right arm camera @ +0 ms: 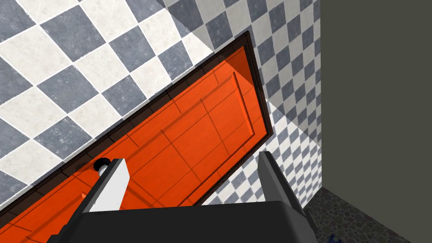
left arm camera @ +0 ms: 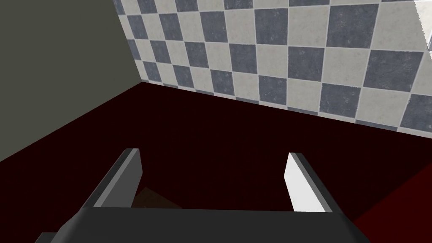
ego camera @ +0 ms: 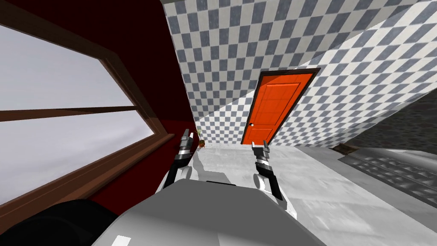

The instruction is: Pull the door open

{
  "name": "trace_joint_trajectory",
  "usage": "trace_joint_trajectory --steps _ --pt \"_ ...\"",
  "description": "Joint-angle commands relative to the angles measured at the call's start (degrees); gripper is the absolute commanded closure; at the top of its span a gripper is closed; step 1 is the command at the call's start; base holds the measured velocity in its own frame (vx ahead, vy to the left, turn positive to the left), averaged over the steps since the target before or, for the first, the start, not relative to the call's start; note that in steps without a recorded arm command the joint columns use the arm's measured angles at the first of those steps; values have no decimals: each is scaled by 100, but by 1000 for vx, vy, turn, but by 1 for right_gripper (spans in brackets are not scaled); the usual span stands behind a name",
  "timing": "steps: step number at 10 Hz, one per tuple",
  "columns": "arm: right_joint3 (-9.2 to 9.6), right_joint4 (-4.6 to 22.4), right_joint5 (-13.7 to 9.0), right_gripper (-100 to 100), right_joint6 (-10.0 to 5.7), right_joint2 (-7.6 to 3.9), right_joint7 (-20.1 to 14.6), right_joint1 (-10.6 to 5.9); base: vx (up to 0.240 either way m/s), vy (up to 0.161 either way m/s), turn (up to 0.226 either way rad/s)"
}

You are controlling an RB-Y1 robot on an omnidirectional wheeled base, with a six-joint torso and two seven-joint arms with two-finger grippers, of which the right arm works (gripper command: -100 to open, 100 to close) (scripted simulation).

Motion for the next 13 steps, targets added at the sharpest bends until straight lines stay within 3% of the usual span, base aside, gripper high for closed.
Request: trace_joint_trajectory --steps 1,13 --pt "-23 167 -120 -100 -51 -24 -156 -34 20 -121 133" --pt "-163 1397 -968 -100 -379 -107 -1174 -361 33 -149 188"
